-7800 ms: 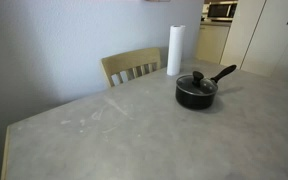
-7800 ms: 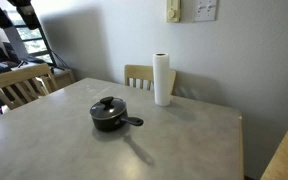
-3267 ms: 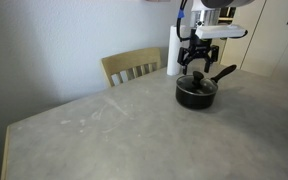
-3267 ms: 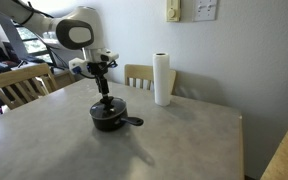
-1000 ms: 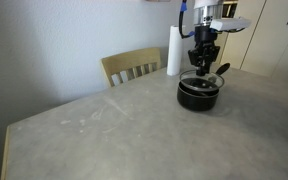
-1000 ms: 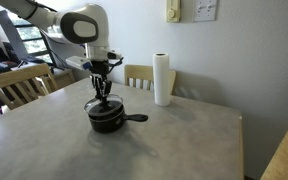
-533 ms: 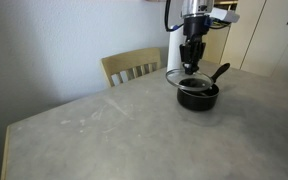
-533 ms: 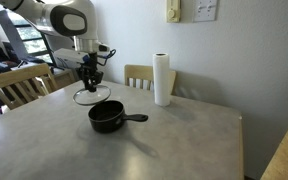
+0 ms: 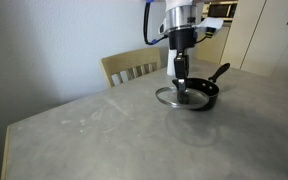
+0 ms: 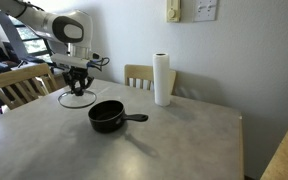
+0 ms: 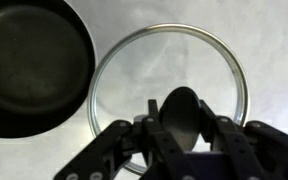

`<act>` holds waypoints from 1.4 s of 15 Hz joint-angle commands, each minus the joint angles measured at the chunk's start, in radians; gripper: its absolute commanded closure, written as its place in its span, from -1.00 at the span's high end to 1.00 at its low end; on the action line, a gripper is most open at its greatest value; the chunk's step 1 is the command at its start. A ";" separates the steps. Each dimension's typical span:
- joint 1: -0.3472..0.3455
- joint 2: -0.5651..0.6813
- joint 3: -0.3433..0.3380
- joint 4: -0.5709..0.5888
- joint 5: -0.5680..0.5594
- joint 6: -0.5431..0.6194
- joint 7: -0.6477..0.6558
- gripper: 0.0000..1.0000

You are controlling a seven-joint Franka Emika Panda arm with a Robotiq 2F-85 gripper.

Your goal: Take the lid of the pot

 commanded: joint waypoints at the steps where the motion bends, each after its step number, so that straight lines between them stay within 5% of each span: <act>1: 0.025 0.104 0.014 0.131 -0.030 -0.101 -0.042 -0.70; 9: 0.106 0.283 0.016 0.271 -0.076 -0.046 0.005 -0.70; 21: 0.110 0.345 -0.018 0.326 -0.118 -0.004 0.127 -0.70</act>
